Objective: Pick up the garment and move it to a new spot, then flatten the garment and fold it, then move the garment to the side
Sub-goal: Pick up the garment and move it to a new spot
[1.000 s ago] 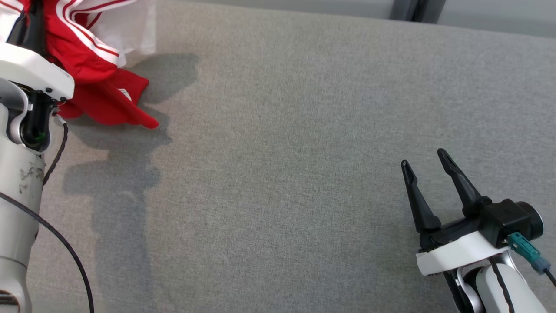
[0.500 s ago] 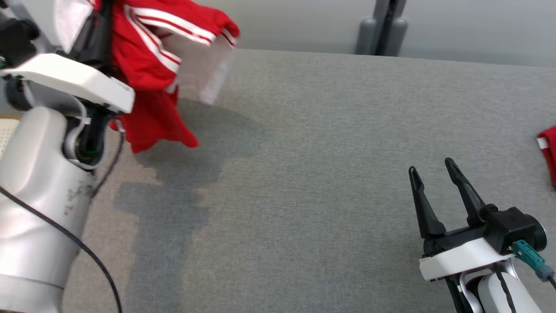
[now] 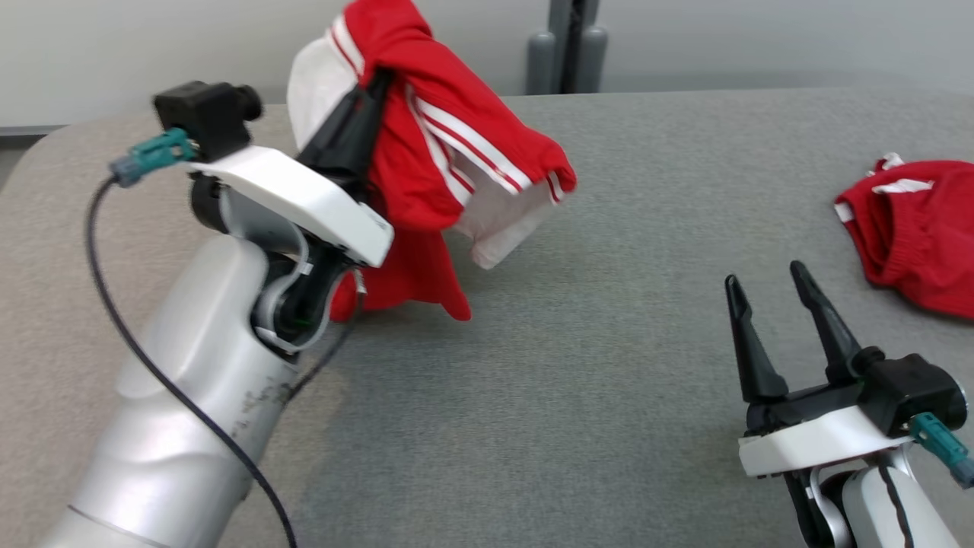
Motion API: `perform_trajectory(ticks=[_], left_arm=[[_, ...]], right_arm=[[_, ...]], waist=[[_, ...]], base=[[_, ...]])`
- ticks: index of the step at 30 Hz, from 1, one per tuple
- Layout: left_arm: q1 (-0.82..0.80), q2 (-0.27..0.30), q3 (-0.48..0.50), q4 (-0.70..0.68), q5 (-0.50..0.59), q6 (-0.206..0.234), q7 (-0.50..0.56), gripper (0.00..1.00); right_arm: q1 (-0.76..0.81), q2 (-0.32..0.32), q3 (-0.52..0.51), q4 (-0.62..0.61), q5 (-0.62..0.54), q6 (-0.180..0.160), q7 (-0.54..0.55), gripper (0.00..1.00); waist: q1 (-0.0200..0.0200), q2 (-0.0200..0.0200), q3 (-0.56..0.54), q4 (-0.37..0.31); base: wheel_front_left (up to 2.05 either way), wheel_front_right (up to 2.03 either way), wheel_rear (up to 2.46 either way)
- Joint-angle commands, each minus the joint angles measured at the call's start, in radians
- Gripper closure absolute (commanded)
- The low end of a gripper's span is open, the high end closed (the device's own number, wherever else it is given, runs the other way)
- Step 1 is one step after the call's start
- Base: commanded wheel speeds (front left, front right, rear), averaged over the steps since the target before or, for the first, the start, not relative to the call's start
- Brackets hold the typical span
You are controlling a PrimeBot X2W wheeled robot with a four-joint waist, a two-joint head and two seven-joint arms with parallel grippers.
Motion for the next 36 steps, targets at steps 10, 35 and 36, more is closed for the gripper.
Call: perform_trajectory(ticks=[10, 35, 36], left_arm=[[0.019, -0.099, -0.094, 0.017, 0.024, 0.019, -0.001, 1.0], [-0.137, -0.14, -0.501, 0.318, -0.129, 0.032, -0.164, 0.0], [-0.141, -0.14, -0.507, 0.323, -0.137, 0.031, -0.172, 0.0]], right_arm=[[-0.034, 0.017, -0.054, -0.032, -0.012, 0.0, 0.0, 0.0], [-0.085, 0.055, -0.101, -0.034, 0.024, 0.0, 0.0, 0.0], [-0.086, 0.055, -0.102, -0.032, 0.023, 0.0, 0.0, 0.0]], waist=[[0.0, 0.0, 0.059, -0.123], [0.0, 0.0, 0.191, -0.353], [0.0, 0.0, 0.188, -0.346]], base=[[0.0, 0.0, 0.0], [0.0, 0.0, 0.0], [0.0, 0.0, 0.0]])
